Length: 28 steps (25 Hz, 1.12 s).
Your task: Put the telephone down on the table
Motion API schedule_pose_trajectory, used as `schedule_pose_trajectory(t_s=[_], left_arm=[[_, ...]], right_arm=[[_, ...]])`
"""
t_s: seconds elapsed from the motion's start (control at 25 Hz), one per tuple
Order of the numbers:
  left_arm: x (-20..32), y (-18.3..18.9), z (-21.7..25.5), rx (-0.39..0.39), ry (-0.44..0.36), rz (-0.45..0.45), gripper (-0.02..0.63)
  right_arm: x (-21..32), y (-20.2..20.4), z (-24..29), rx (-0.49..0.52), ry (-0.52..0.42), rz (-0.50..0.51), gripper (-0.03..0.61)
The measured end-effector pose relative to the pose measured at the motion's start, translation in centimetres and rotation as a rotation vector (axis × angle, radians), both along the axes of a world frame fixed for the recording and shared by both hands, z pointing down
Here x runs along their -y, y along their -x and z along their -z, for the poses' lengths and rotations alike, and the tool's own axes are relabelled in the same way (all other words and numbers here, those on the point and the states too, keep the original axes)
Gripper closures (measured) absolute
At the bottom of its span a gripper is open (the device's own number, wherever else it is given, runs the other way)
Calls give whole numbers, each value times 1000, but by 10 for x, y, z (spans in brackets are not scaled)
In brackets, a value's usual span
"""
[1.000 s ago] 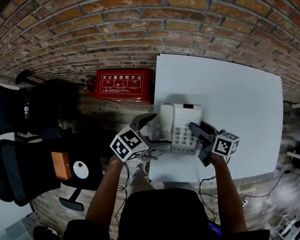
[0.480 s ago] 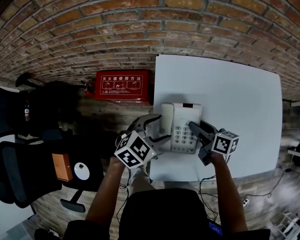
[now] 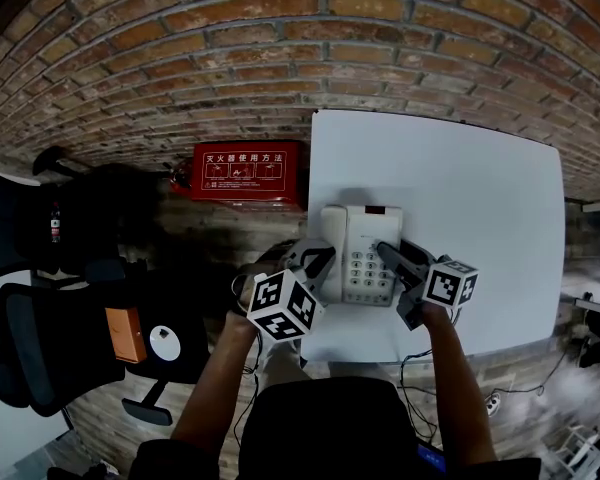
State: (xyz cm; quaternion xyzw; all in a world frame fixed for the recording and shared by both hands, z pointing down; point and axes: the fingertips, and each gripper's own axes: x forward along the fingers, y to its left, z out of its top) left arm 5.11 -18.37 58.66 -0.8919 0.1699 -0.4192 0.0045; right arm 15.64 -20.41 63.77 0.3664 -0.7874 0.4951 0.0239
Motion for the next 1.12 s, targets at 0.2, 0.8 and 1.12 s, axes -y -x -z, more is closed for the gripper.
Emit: schedule_pose_trajectory(t_s=[0.2, 0.8, 1.12], left_arm=[[-1, 2, -8, 23, 19, 13, 604], [-2, -5, -7, 1, 15, -21, 606], [-2, -10, -7, -30, 35, -21, 606]], right_arm=[[0, 2, 1, -21, 4, 13, 345], [2, 2, -7, -107, 45, 39, 337], [3, 3, -12, -111, 72, 38, 299]])
